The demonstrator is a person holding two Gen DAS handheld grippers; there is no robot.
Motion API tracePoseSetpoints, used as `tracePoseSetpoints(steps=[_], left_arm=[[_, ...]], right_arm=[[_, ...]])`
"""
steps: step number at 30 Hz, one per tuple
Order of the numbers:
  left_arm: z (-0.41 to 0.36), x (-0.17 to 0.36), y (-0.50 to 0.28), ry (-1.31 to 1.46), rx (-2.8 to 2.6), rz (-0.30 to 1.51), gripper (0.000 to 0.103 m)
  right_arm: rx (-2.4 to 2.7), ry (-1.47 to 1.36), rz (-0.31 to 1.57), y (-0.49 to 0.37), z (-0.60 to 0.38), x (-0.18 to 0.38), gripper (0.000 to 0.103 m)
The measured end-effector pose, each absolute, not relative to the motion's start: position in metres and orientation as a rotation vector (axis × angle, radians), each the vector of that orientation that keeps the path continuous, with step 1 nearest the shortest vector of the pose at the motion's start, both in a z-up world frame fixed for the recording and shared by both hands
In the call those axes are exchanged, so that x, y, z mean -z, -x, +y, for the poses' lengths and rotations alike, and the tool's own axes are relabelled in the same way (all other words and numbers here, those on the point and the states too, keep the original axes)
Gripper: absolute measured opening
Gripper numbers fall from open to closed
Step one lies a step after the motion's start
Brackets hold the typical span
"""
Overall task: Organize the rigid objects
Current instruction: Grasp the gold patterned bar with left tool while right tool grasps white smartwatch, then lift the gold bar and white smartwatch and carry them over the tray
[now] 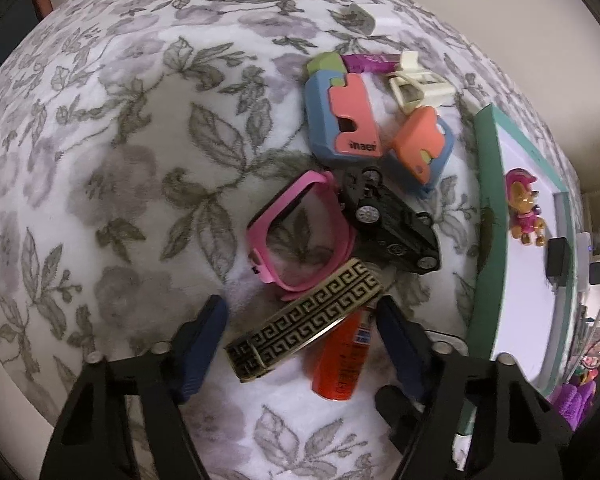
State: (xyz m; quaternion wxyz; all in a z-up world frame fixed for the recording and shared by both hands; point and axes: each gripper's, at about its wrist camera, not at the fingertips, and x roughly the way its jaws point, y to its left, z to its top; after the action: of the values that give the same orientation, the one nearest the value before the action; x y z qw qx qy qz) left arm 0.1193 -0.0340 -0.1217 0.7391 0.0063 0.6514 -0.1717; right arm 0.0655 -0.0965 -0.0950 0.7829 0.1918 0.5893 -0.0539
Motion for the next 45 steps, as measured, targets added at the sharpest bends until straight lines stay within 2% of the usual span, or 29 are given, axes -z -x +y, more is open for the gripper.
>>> tracePoseSetpoints(steps=[2, 4, 16, 25, 45], left_arm=[[-0.033, 0.118, -0.118, 0.012, 0.4, 1.43, 0.053], [-0.035, 0.116, -0.116, 0.023, 0.415, 1.428, 0.048], [-0.028, 0.095, -0.113, 0.013, 0.411, 1.391, 0.027], [-0.003, 0.086, -0.116, 0.055, 0.37, 1.368, 0.026], [0.003, 0.036, -0.1, 0.015, 0.348, 1.18, 0.023]], right_arm=[[0.116, -0.418, 1.273, -0.065, -0.097, 0.095, 0.059], [0.114, -0.427, 1.272, -0.065, -0.098, 0.095, 0.058], [0.116, -0.437, 1.266, -0.062, -0.102, 0.091, 0.058], [0.122, -0.443, 1.256, -0.06, -0.104, 0.087, 0.058], [0.15, -0.475, 1.165, -0.053, -0.121, 0.052, 0.058]])
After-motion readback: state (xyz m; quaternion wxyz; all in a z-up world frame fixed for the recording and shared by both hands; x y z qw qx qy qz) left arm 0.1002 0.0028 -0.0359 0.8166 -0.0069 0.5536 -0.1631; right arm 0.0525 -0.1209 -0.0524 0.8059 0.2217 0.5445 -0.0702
